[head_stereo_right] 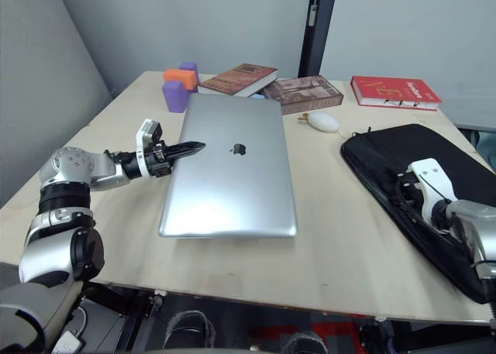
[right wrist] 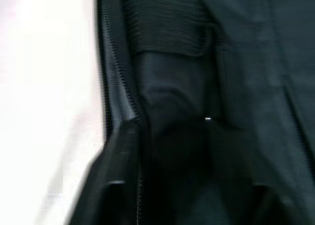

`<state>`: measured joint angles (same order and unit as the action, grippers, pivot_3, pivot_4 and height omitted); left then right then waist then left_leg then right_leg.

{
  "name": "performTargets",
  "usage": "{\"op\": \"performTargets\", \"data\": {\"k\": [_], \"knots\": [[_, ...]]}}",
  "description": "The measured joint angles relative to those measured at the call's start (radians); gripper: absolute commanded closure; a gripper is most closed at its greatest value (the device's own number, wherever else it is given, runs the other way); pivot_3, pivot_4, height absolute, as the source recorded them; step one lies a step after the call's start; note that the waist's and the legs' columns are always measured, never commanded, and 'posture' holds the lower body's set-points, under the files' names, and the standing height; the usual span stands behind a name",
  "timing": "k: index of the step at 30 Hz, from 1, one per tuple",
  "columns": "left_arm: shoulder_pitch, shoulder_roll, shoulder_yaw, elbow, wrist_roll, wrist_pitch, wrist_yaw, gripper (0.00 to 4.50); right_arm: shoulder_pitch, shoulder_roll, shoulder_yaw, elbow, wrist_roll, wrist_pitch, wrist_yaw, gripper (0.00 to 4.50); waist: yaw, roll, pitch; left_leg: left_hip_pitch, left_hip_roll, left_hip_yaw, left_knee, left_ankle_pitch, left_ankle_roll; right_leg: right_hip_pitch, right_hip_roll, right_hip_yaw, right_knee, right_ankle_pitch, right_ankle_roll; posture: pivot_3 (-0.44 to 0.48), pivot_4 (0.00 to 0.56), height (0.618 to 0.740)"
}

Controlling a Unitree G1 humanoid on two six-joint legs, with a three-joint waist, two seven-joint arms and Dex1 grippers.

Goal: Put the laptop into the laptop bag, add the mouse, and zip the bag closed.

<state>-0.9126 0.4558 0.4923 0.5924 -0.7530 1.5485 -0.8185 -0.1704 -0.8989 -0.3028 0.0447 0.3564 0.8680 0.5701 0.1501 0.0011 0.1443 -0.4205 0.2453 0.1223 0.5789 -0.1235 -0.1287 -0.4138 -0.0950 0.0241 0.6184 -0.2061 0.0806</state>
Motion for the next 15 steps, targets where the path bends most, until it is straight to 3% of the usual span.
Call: {"op": "performTargets", "data": {"k": [2,3,9,15], "knots": [[0.0,-0.005,0.003,0.0,0.0,0.0,0.001,4.06,0.003,0.003,-0.002,-0.008,0.0,-0.001,0.0,4.41,0.0,0.0,0.0,0.0,0.0,0.0,0.0,0.0,0.0,0.001,0.0,0.0,0.0,0.0,0.0,0.0,0.15,0.74],[0.0,-0.01,0.007,0.0,0.0,0.0,0.003,4.06,0.004,0.003,-0.003,-0.011,0.0,-0.001,-0.001,4.46,0.0,0.0,0.0,0.0,0.0,0.0,0.001,0.0,0.0,0.001,0.0,0.0,0.0,0.0,0.0,0.0,0.15,0.74],[0.011,-0.026,0.012,-0.017,-0.024,0.0,0.016,4.06,0.024,0.02,-0.014,-0.058,0.001,0.013,-0.018,4.46,-0.002,0.0,0.0,0.001,0.0,-0.001,0.001,0.0,0.0,0.002,0.0,-0.001,0.0,0.001,0.0,0.0,0.15,0.74],[0.022,-0.062,0.019,-0.023,-0.031,0.003,0.049,4.06,-0.04,0.051,-0.043,-0.096,0.062,0.159,-0.034,4.46,-0.009,0.0,0.0,0.001,0.0,-0.001,0.001,0.0,0.0,0.001,0.0,0.0,0.0,0.001,0.0,0.0,0.15,0.74]]}}
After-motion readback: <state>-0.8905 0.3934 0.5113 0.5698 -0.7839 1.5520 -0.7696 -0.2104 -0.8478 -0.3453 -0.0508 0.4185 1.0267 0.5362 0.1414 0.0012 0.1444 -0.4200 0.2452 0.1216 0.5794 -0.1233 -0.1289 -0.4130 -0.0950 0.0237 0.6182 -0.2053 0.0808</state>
